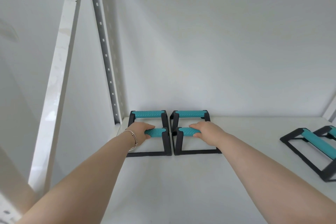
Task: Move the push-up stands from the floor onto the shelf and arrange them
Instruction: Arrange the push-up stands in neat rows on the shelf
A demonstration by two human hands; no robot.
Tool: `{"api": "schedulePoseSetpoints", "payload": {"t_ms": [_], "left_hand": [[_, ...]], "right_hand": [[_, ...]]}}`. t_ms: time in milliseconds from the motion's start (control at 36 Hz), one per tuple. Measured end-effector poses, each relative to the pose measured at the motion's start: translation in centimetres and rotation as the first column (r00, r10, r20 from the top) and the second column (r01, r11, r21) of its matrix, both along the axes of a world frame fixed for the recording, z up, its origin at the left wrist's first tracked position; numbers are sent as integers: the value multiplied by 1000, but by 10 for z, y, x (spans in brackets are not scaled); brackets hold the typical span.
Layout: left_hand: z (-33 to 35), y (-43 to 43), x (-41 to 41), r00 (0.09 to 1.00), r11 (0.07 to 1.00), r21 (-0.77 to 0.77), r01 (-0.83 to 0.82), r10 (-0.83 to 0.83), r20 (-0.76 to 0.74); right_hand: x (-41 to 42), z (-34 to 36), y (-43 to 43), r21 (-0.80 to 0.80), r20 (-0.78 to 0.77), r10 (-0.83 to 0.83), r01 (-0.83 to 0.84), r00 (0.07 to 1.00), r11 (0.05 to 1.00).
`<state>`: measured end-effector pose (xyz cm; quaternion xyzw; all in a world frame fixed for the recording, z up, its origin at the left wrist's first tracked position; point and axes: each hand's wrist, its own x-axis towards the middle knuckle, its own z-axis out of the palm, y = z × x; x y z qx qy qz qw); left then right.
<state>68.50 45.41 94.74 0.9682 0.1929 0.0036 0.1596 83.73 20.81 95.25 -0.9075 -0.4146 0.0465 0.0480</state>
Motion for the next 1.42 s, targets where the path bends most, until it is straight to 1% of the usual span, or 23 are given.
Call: {"api": "schedulePoseSetpoints", "payload": {"t_ms": [111, 222, 306, 361, 417, 472, 556, 611, 778, 1056, 1250, 1417], "left_hand": [[1, -3, -1, 1000, 999, 47, 17, -16, -7], [1, -10, -4, 999, 989, 144, 39, -37, -15], [-1, -21, -6, 998, 966, 251, 60, -62, 3], [-3, -31, -5, 998, 953, 302, 35, -47, 32], [-4, -45, -3, 997, 953, 301, -16, -9, 80], [-3, -63, 1, 991, 961, 268, -63, 27, 133], [-3, -89, 10, 982, 956, 281, -86, 34, 186], [-4, -107, 19, 981, 953, 294, -78, 21, 190], [-5, -171, 56, 982, 964, 267, -17, -33, 184], [-6, -317, 145, 977, 975, 214, 60, -101, 186], [-4, -433, 206, 971, 967, 226, 119, -161, 177], [-5, -490, 248, 963, 956, 228, 184, -222, 154]], "right_hand": [[-1, 0, 1, -9, 11, -8, 8, 1000, 1000], [-6, -2, 1, 11, 35, -29, 29, 999, 1000], [-11, -8, -1, 52, 102, -46, 41, 994, 998], [-14, -14, -4, 94, 170, -54, 39, 984, 995], [-17, -19, -8, 133, 258, -67, 33, 964, 991], [-19, -22, -15, 165, 320, -99, 47, 942, 985], [-18, -26, -31, 192, 368, -146, 79, 918, 978], [-14, -26, -46, 205, 387, -183, 109, 904, 973], [13, -10, -122, 226, 396, -321, 247, 860, 942], [81, 8, -289, 255, 419, -445, 368, 792, 894], [137, 6, -396, 279, 378, -499, 418, 780, 865], [182, -5, -462, 278, 299, -526, 454, 796, 846]]}}
